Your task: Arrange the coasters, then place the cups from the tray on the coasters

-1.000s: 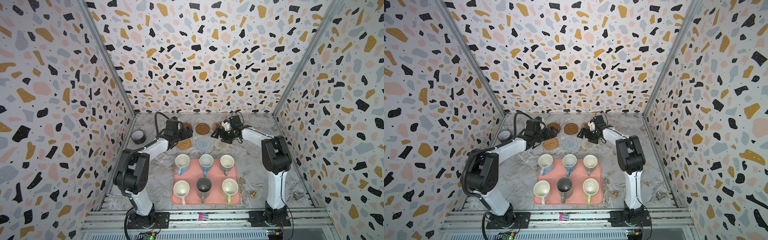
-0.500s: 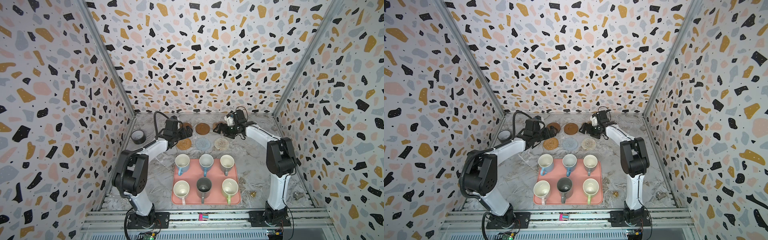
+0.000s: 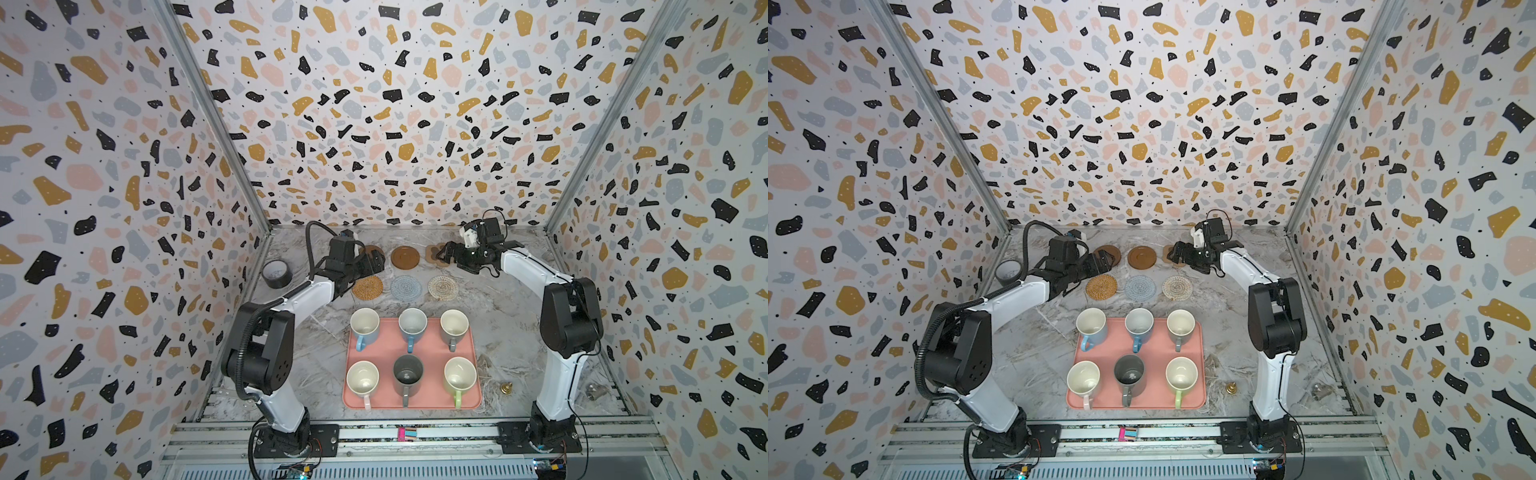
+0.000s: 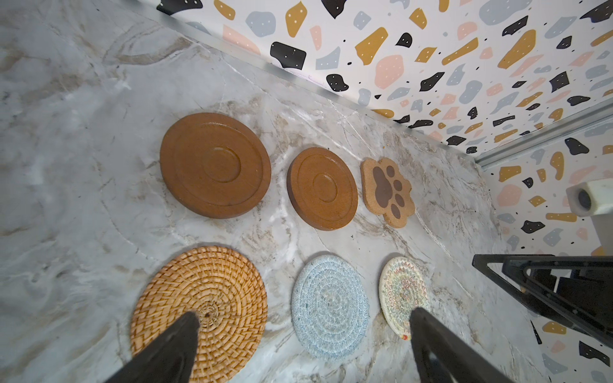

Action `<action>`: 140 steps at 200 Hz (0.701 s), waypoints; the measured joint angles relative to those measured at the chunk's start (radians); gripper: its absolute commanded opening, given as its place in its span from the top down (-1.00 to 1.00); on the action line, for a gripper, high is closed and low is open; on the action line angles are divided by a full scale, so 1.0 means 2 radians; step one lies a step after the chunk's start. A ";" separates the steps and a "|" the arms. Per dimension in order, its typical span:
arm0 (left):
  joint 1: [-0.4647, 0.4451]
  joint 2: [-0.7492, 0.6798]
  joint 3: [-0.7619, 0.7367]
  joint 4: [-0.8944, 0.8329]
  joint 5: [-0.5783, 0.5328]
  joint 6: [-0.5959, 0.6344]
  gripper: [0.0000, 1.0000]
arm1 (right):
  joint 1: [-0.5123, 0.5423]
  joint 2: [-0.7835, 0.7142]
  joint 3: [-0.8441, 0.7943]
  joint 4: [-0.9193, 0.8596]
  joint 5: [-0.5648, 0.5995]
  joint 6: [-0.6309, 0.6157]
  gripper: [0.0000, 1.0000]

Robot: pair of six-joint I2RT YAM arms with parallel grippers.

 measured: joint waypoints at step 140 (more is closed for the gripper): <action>0.000 -0.008 -0.006 0.015 -0.006 0.000 -0.99 | -0.001 -0.003 -0.003 0.000 0.004 -0.002 -0.97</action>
